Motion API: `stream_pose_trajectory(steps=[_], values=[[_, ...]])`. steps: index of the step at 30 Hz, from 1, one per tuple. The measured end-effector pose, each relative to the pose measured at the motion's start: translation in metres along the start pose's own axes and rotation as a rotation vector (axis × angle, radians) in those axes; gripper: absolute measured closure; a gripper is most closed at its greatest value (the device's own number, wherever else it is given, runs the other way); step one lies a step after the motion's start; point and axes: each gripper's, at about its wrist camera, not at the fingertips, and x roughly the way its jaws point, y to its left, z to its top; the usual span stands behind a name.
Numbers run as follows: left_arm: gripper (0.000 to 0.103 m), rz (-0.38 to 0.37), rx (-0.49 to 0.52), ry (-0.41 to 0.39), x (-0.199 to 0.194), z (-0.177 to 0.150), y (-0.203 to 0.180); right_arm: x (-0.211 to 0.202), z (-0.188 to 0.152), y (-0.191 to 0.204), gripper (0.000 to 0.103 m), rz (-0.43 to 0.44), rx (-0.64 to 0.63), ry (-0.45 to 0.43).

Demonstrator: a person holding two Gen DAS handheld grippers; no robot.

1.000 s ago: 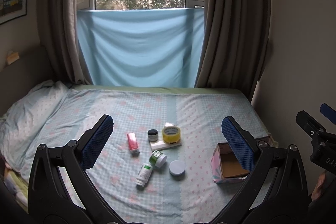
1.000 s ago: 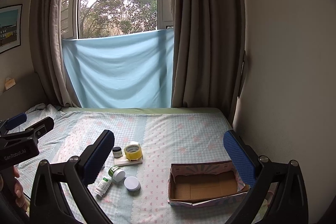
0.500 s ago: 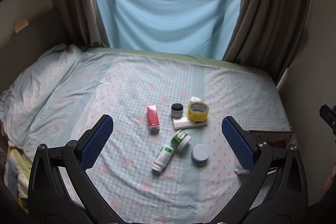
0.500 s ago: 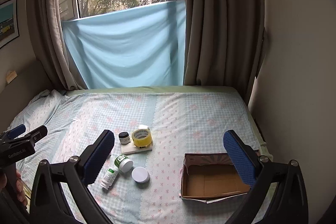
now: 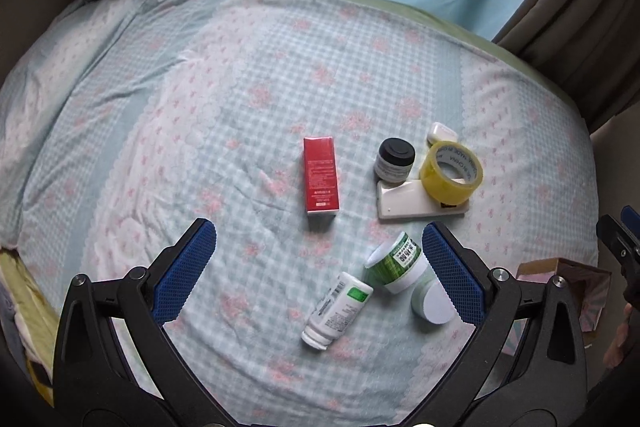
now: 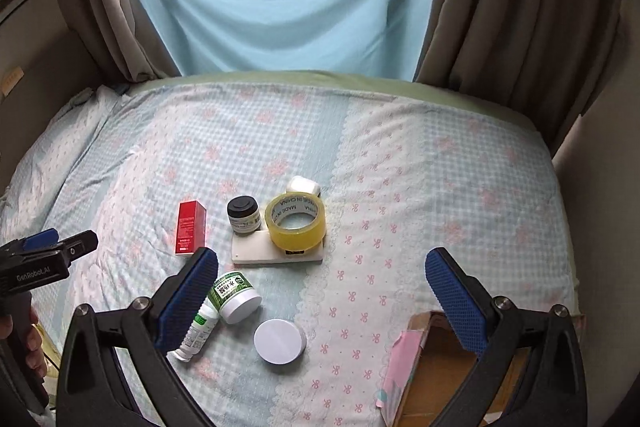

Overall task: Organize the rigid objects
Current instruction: 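Grasp the red MARUBI box with the left tool while the right tool grasps the yellow tape roll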

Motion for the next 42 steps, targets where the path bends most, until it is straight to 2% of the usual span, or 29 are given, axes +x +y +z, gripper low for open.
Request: stream_pose_trajectory(steps=[5, 10, 17, 23, 24, 26, 28, 35, 42], values=[[0.001, 0.019, -0.009, 0.083, 0.084, 0.018, -0.004, 0.086, 0.010, 0.006, 0.000, 0.043, -0.038, 0.095], [0.006, 0.036, -0.020, 0.175, 0.162, 0.022, -0.009, 0.166, 0.009, 0.013, 0.000, 0.060, -0.070, 0.184], [0.016, 0.033, -0.046, 0.257, 0.229, 0.022, -0.009, 0.239, 0.005, 0.023, 0.000, 0.073, -0.095, 0.271], [0.030, 0.028, -0.062, 0.285, 0.251, 0.022, -0.010, 0.268, 0.008, 0.020, 0.000, 0.068, -0.085, 0.288], [0.039, 0.029, -0.062, 0.284, 0.253, 0.023, -0.011, 0.270, 0.009, 0.020, 0.000, 0.074, -0.082, 0.287], [0.046, 0.033, -0.057, 0.273, 0.255, 0.024, -0.012, 0.272, 0.012, 0.020, 0.006, 0.088, -0.084, 0.278], [0.063, 0.030, -0.051, 0.260, 0.255, 0.028, -0.012, 0.273, 0.013, 0.021, 0.006, 0.085, -0.090, 0.277], [0.065, 0.008, -0.041, 0.245, 0.256, 0.038, -0.008, 0.271, 0.011, 0.024, 0.006, 0.079, -0.098, 0.268], [0.065, -0.020, -0.031, 0.223, 0.235, 0.033, 0.000, 0.256, 0.011, 0.025, 0.007, 0.055, -0.114, 0.227]])
